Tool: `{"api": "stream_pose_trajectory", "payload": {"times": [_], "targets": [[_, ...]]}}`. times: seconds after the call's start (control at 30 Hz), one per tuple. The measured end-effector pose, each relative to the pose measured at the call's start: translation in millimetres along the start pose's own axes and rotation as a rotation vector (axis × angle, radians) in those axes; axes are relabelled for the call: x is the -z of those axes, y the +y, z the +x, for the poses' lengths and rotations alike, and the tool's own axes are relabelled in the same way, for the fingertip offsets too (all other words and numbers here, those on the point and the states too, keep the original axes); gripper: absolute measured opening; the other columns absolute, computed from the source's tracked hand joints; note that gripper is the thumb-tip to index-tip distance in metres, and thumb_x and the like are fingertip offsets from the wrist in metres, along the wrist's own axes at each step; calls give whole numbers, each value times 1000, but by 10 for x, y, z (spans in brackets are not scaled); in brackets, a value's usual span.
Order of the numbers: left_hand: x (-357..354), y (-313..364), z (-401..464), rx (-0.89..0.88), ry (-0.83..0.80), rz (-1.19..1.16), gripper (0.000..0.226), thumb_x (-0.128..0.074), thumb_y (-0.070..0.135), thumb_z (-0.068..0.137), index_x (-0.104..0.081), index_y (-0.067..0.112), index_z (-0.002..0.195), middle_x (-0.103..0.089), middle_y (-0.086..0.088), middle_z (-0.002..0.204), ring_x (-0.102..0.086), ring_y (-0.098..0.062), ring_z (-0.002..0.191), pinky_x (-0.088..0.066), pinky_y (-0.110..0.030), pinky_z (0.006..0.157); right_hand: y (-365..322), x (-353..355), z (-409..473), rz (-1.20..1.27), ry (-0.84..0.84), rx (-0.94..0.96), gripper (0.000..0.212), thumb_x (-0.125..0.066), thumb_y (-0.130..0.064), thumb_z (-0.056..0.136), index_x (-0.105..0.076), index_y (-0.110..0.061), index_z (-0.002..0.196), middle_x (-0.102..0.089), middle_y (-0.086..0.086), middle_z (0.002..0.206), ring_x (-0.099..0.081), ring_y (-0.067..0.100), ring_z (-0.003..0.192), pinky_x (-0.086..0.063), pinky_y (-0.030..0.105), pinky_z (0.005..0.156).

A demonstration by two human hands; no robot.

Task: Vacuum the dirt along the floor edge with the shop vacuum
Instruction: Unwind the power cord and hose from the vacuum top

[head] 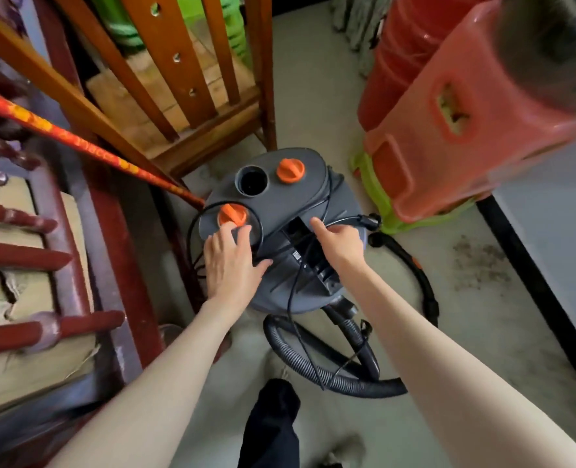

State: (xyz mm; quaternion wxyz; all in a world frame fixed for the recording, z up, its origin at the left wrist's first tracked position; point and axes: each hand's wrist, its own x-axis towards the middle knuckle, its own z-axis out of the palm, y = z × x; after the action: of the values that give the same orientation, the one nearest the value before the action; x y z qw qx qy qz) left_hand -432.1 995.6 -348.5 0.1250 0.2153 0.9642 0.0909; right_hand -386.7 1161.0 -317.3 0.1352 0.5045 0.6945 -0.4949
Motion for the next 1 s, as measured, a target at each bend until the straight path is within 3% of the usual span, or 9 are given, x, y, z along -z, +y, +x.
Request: {"api": "stream_pose_trajectory", "payload": {"times": [0.07,0.17,0.3,0.37,0.47,0.67,0.77,0.93,1.0], "targets": [[-41,1,47,-68,82,7,56,-85,24,64,-60,7,112,-57,-13,110,-56,-36,103,-46,-47,88,-82,-131,95,84,37,-67,55,-60,-57,86,-39,-15,60,-47,1,63,-48,22,68,-34,31,56],[-64,-1,66,-150,159,-70,41,-82,11,64,-62,6,99,-60,-12,97,-60,-34,92,-49,-41,71,-197,-300,160,120,65,-107,68,-60,-77,67,-47,-12,78,-61,10,89,-58,28,90,-45,40,81],[-48,-29,76,-182,203,-115,28,-79,6,65,-62,6,86,-59,-10,84,-60,-33,80,-47,-38,64,-367,-384,284,158,121,-150,32,-65,-38,84,-55,-9,94,-65,15,112,-59,34,108,-46,45,97],[-17,-52,88,-183,189,-138,23,-79,5,66,-62,5,82,-59,-10,80,-60,-33,76,-49,-38,63,-413,-367,298,202,151,-182,20,-62,-22,84,-59,-8,98,-65,13,106,-60,33,103,-48,40,94],[46,-85,47,-177,153,-173,19,-78,5,69,-62,5,81,-59,-9,77,-59,-31,75,-49,-36,62,-399,-329,209,257,152,-173,7,-61,-15,83,-57,-10,84,-60,6,80,-58,28,80,-46,32,72],[336,25,1,-163,101,-203,18,-76,7,73,-65,3,87,-63,-12,82,-63,-34,74,-49,-34,56,-486,-121,-86,359,140,43,16,-62,-17,90,-56,-9,78,-51,-1,65,-44,15,64,-35,29,57],[508,27,-2,-212,114,-225,16,-74,5,76,-65,-1,88,-62,-15,88,-63,-36,71,-48,-36,54,-597,17,-248,354,125,187,19,-63,-16,89,-60,2,83,-53,4,70,-43,14,66,-34,30,60],[848,-11,-54,-241,161,-304,15,-63,9,87,-63,1,100,-61,-13,93,-61,-35,83,-45,-35,67,-768,241,-583,346,41,341,4,-66,-16,89,-66,-14,86,-64,-7,72,-56,7,67,-45,26,68],[984,-43,-95,-211,177,-347,18,-63,10,88,-64,2,105,-63,-13,95,-61,-36,87,-46,-37,70,-874,251,-702,297,31,410,5,-67,-14,88,-68,-9,88,-71,3,81,-63,17,75,-51,36,76]]}}
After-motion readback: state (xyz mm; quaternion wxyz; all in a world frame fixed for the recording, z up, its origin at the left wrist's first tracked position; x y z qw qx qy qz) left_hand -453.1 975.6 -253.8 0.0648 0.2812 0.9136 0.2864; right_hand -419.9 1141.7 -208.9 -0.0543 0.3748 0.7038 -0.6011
